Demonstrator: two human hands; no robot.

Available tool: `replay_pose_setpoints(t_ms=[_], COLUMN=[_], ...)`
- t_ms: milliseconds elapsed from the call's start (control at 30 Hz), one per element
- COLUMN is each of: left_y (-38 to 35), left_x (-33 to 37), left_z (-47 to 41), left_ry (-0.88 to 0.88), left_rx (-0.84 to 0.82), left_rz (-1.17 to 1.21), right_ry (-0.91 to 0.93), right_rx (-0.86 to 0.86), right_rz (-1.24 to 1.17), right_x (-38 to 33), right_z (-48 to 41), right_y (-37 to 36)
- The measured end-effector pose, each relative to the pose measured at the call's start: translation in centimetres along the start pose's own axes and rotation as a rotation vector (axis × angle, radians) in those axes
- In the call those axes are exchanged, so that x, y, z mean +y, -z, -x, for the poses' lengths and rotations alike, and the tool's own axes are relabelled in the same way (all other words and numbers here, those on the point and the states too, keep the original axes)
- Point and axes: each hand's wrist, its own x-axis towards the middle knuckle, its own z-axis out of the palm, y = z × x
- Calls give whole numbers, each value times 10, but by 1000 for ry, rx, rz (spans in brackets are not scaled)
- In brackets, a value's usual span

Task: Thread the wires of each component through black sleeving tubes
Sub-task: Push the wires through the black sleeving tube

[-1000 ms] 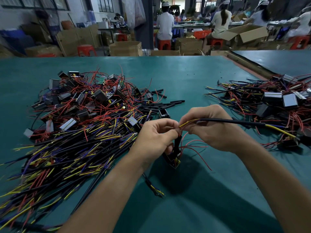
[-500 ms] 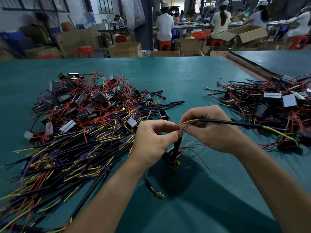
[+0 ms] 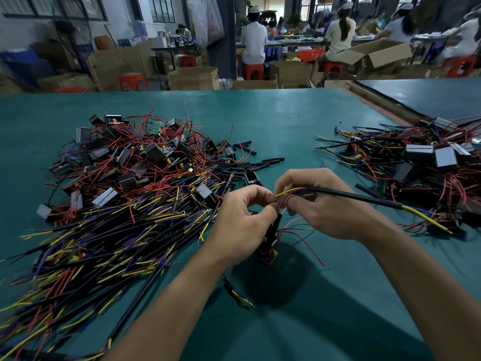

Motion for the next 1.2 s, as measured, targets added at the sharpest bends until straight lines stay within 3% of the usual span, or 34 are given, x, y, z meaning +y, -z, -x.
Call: replay_pose_setpoints(t_ms=[467,700,900,1067,1200], left_y=[2,6,7,9,11], left_x=[13,9,6,5,7], left_z=[4,3,2,-1,0], left_ry=[135,84,74,125,202], left_rx=[-205,-127,-166,-169,-225], left_rz=[169,156,162,151,262], right_ry=[-24,-57,-97,-154,-150], right_rx=[-178,-161,-167,-240,-191], right_rz=[-151,-213,-282,-383,-472], right_x=[-9,-4,-4,-4,-5], right_z=[1,0,1,5,4], right_y=[10,12,14,21,20])
